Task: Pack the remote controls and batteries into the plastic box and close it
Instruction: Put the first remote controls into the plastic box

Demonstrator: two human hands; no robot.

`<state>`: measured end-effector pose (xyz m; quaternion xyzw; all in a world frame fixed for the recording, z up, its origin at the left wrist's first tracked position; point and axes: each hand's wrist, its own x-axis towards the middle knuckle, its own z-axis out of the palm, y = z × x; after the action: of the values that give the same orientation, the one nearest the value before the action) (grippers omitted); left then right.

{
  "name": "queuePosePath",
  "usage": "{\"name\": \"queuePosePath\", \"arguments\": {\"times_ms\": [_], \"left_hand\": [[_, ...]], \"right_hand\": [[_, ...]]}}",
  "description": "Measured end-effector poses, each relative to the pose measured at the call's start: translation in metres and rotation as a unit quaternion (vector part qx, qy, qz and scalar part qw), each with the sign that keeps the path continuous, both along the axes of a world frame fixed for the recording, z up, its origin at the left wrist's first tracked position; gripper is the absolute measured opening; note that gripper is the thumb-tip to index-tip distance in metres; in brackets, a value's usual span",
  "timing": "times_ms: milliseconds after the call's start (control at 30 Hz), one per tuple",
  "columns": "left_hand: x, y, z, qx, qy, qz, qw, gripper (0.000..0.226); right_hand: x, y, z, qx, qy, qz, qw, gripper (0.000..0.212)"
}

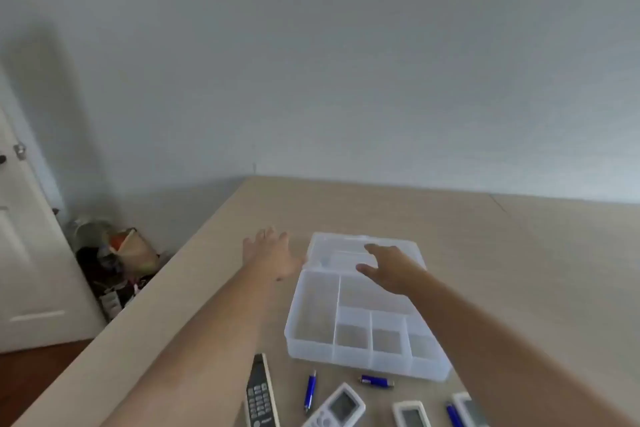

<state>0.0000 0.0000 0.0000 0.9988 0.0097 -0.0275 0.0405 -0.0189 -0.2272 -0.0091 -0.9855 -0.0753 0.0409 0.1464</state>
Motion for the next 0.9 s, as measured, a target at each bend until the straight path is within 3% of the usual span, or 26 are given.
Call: {"name": "queuePosePath", "arguments": {"times_ms": [100,300,467,700,900], "left_hand": [[-0.016,0.022,-0.038,0.042,0.043,0.022,0.998,0.076],[-0.054,0.051,-0.115,0.056,0.128,0.049,0.989,0.074],[-0.074,0.056,-0.164,0.026,0.163,0.071,0.984,0.072],[-0.082,0.037,-0.196,-0.078,0.137,0.178,0.971,0.083],[-0.074,0.027,-0.196,-0.164,0.161,0.262,0.937,0.078]], "right_hand": [[-0.016,0.034,-0.035,0.047,0.062,0.056,0.995,0.054],[-0.051,0.074,-0.094,0.055,0.163,0.143,0.975,0.039],[-0.071,0.067,-0.138,-0.003,0.231,0.164,0.959,0.039],[-0.071,0.051,-0.167,-0.117,0.189,0.233,0.947,0.063],[-0.063,0.056,-0.170,-0.144,0.192,0.232,0.943,0.062]]}}
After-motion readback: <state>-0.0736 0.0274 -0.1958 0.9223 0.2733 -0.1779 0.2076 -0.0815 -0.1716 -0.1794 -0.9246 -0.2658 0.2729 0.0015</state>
